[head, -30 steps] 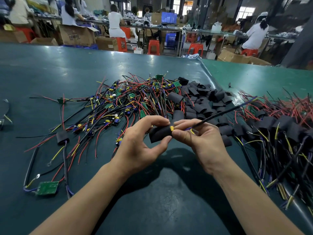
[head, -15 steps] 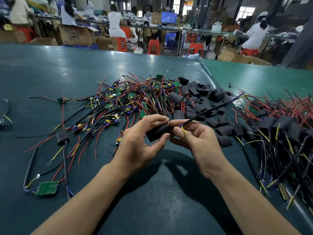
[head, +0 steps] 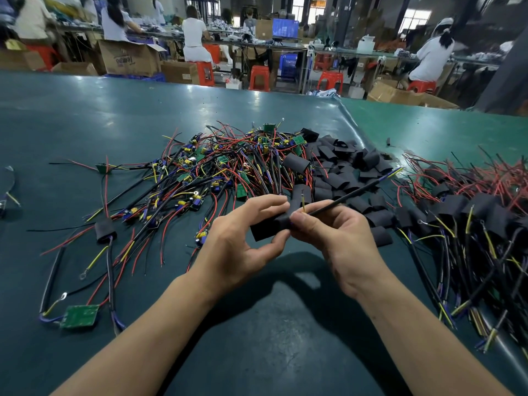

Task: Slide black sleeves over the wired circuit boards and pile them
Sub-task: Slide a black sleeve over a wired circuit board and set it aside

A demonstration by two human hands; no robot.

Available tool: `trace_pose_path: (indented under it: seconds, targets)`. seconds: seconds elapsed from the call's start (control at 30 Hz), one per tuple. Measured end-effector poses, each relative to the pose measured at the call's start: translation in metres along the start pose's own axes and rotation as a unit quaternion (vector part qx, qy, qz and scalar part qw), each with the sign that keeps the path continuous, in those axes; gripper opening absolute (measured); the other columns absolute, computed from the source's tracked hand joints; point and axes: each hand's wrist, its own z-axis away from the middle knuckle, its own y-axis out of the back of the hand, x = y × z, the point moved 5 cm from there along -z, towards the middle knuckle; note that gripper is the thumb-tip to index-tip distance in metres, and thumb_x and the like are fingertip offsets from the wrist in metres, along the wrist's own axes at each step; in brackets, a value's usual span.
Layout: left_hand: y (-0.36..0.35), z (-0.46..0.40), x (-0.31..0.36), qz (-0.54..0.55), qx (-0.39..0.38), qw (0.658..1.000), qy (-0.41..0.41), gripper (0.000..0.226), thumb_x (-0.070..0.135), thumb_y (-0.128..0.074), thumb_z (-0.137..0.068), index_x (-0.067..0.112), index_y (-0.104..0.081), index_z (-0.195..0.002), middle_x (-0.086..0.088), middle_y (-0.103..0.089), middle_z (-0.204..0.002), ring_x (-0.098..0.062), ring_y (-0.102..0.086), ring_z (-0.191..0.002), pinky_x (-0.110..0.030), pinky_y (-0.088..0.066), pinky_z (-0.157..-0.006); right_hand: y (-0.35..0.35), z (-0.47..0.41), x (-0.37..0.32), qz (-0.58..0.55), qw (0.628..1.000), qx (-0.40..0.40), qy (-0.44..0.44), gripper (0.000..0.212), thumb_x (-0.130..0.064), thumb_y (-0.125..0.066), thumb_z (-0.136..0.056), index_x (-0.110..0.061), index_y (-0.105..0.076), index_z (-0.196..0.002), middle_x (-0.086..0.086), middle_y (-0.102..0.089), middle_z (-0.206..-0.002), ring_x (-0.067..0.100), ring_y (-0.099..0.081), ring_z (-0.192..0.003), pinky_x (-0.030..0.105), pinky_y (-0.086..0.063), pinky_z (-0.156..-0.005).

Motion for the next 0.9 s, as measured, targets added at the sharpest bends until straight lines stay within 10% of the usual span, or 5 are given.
trace_pose_path:
  seconds: [0.47, 0.63, 0.77, 0.9]
  targets:
    - [0.000, -0.003, 0.008, -0.014, -0.017, 0.997, -0.073, 0.046, 0.004, -0.079, -0.077, 0.002, -0.063, -0.120, -0.005, -0.067, -0.121, -0.016, -0.064, -0.114, -0.037, -0.052, -0.097, -0.011, 0.006, 0.006, 0.099, 0.986, -0.115, -0.071, 0.028, -0.028, -0.068, -0.079, -0.008, -0.060, -0.097, 0.005, -0.063, -0.064, 0.016, -0.055, -0.052, 0.026, -0.048, -0.040]
    - [0.010, -0.005, 0.006, -0.095, 0.069, 0.988, -0.100, 0.037, 0.014, -0.078, -0.079, -0.001, -0.065, -0.111, -0.010, -0.066, -0.114, -0.025, -0.061, -0.108, -0.033, -0.046, -0.098, 0.026, -0.008, -0.027, 0.050, 0.990, 0.113, 0.071, 0.010, -0.013, -0.065, -0.092, -0.011, -0.058, -0.098, 0.001, -0.061, -0.055, 0.015, -0.056, -0.045, 0.026, -0.049, -0.042]
    - [0.008, -0.003, 0.003, -0.103, 0.068, 0.989, -0.078, 0.031, 0.017, -0.070, -0.084, 0.001, -0.065, -0.110, -0.006, -0.066, -0.107, -0.022, -0.059, -0.098, -0.028, -0.045, -0.089, 0.089, -0.012, -0.048, -0.144, 0.921, 0.339, 0.125, 0.016, -0.002, -0.062, -0.094, -0.002, -0.056, -0.109, 0.009, -0.068, -0.078, 0.016, -0.067, -0.060, 0.026, -0.058, -0.060]
    - [0.006, -0.004, -0.004, -0.130, 0.053, 0.989, -0.041, 0.028, 0.018, -0.067, -0.085, 0.005, -0.065, -0.110, -0.001, -0.065, -0.105, -0.017, -0.056, -0.096, -0.022, -0.041, -0.089, 0.120, -0.009, -0.039, -0.303, 0.862, 0.401, 0.067, 0.005, 0.006, -0.062, -0.091, 0.003, -0.058, -0.094, 0.010, -0.064, -0.091, 0.017, -0.067, -0.072, 0.023, -0.059, -0.070]
